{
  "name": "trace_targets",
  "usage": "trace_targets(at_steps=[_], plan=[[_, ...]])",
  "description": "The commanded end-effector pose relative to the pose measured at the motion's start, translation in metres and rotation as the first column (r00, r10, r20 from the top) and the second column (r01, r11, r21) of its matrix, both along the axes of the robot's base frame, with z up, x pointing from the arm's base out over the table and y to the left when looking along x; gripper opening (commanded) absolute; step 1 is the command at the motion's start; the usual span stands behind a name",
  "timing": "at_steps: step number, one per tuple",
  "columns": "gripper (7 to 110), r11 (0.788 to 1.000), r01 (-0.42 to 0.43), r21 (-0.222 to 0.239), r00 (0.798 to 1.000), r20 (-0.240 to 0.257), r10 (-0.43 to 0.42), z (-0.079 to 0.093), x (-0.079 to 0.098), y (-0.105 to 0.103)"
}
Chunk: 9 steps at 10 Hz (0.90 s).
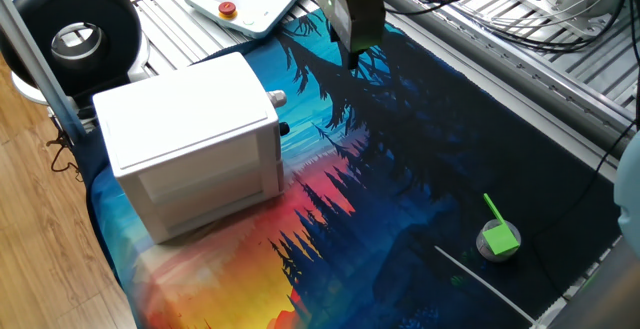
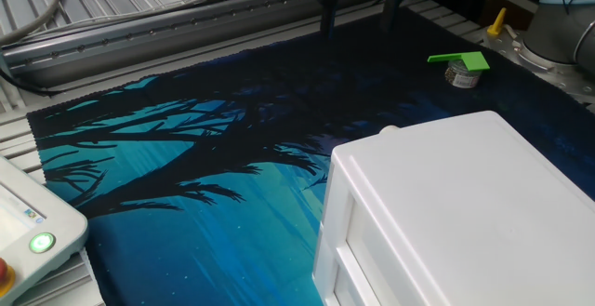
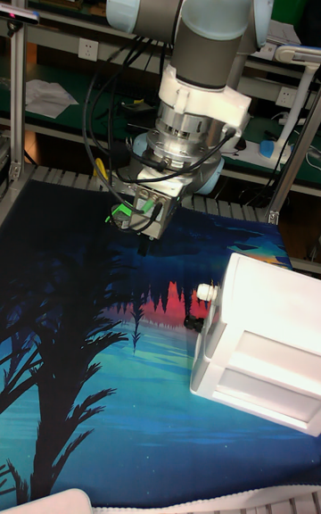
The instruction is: Grasp the handle and open the drawer
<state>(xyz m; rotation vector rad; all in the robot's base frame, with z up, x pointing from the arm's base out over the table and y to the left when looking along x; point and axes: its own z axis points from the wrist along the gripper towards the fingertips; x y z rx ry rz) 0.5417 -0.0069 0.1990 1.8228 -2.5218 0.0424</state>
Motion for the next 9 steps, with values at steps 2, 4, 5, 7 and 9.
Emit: trace_targets(at_steps=[2,4,5,7,9], plan=[[66,0.998,-0.034,0.057,0.999,-0.006,0.034,0.001,-0.002,0.014],[66,0.996,-0.06,0.066,0.998,0.001,0.06,0.001,0.0,0.016],[66,0.994,-0.082,0.074,0.997,0.005,0.082,0.001,0.001,0.018],[66,0.986,-0.098,0.132,0.995,0.036,0.094,0.002,0.007,0.033],[66,0.979,-0.123,0.16,0.991,0.063,0.114,0.003,0.012,0.041]])
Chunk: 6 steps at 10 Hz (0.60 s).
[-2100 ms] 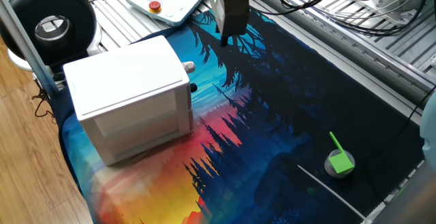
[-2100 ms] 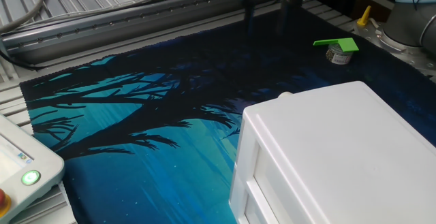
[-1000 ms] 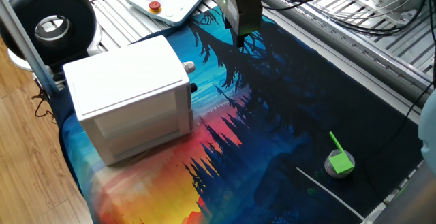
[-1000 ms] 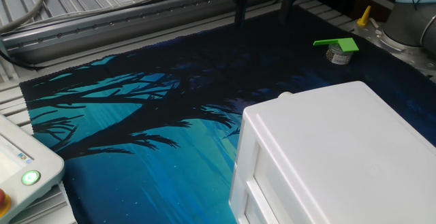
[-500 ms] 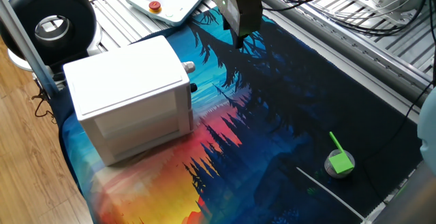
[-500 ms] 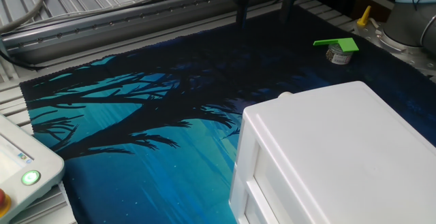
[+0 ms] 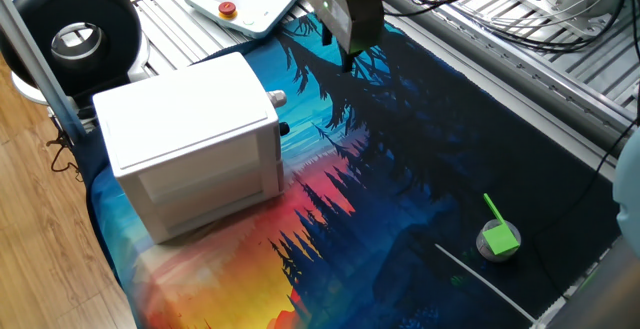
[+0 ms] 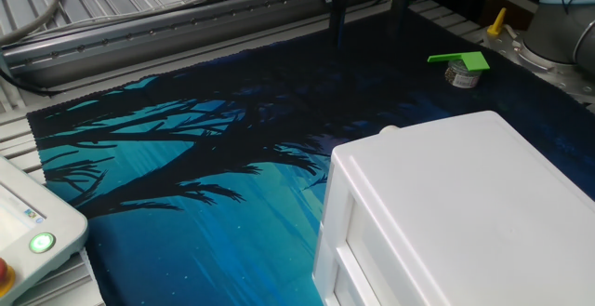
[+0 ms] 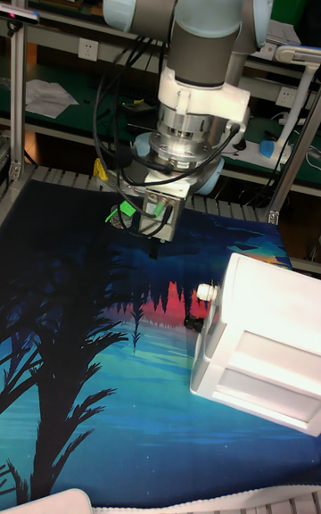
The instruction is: Grasp the handle and open the drawer
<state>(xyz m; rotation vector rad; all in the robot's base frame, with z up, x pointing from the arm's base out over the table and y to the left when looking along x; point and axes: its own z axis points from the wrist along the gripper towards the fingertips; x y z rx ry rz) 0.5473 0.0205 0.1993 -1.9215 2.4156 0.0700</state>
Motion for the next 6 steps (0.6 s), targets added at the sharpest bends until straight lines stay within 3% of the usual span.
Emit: trace_targets(at_steps=[1,6], plan=[[66,0.998,-0.03,0.053,0.999,0.038,0.028,0.0029,0.0085,0.0128],[66,0.998,-0.035,0.053,0.997,0.069,0.032,0.0035,0.0161,0.0131]])
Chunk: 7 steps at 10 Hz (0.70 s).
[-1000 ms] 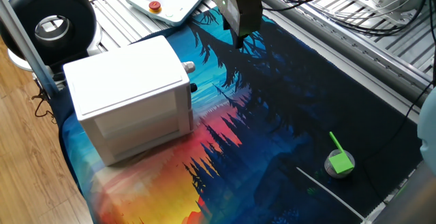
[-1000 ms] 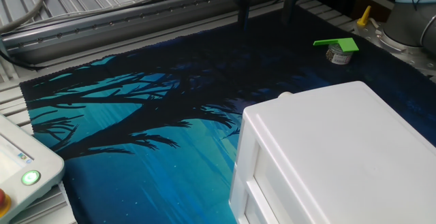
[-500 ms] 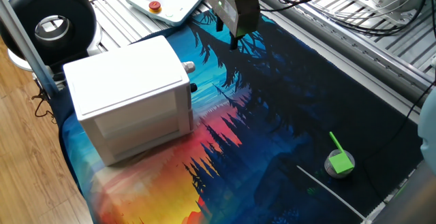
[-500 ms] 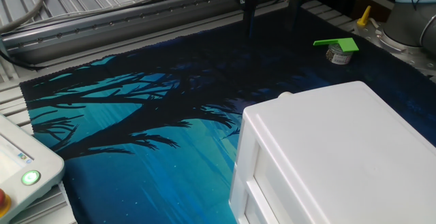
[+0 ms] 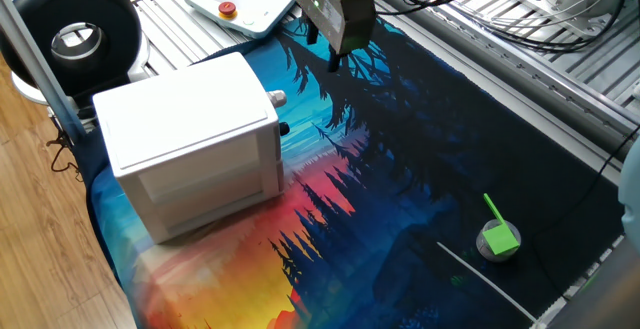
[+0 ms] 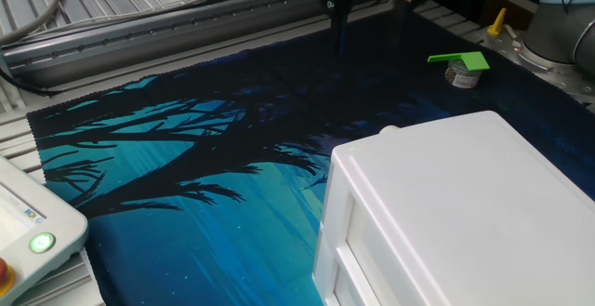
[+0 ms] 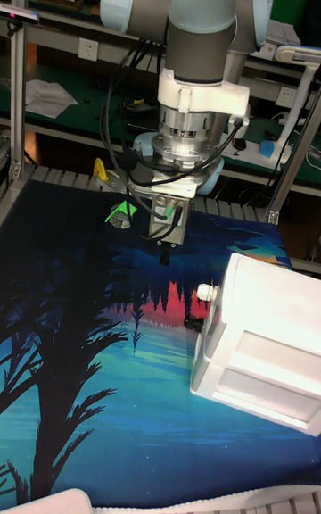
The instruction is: Grasp the handle and open the drawer
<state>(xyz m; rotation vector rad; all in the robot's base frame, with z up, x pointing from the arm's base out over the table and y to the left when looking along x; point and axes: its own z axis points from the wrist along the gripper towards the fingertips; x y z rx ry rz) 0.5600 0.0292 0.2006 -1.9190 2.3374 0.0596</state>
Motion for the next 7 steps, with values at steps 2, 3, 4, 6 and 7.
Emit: trace_targets(at_steps=[2,3,4,6,7], plan=[[66,0.999,-0.034,0.019,0.999,-0.042,0.035,0.001,-0.012,0.004],[66,0.998,-0.05,0.041,0.996,-0.076,0.053,0.002,-0.021,0.009],[66,0.994,-0.068,0.082,0.993,-0.086,0.075,0.004,-0.025,0.019],[66,0.985,-0.073,0.154,0.993,-0.083,0.087,0.008,-0.026,0.037],[66,0.988,-0.075,0.137,0.993,-0.084,0.087,0.007,-0.026,0.033]])
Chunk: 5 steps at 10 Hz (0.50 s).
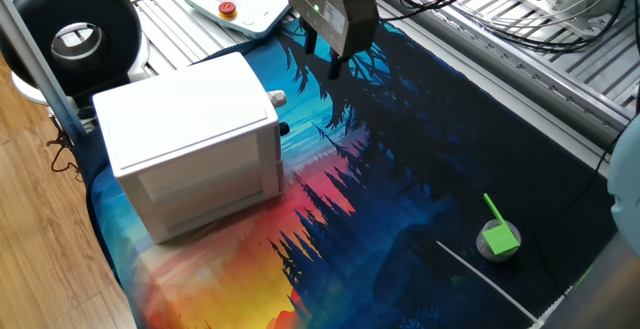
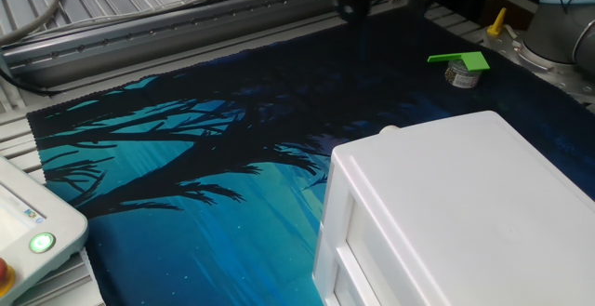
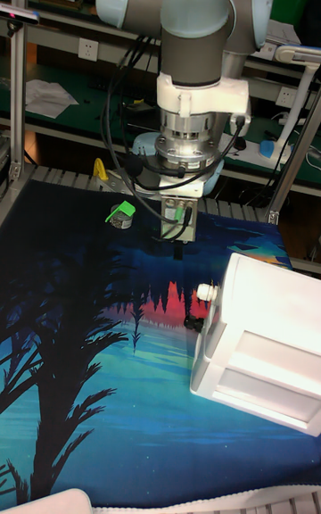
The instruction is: Grasp the handle and open the drawer
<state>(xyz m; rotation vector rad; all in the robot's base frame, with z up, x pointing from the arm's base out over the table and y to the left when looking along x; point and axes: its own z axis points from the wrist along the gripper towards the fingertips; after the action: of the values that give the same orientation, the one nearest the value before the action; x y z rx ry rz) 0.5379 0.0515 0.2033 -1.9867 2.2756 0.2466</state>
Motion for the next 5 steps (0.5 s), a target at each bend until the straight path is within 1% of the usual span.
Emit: trace_targets(at_steps=[1,3,4,5], plan=[[66,1.0,-0.015,0.014,1.0,-0.011,0.015,0.002,-0.004,0.003],[66,1.0,0.004,0.002,1.0,-0.009,-0.004,0.001,-0.001,0.001],[66,1.0,0.005,-0.025,1.0,-0.006,-0.005,-0.003,0.003,0.002],[66,0.998,0.005,-0.066,1.0,-0.003,-0.005,-0.009,0.007,0.001]])
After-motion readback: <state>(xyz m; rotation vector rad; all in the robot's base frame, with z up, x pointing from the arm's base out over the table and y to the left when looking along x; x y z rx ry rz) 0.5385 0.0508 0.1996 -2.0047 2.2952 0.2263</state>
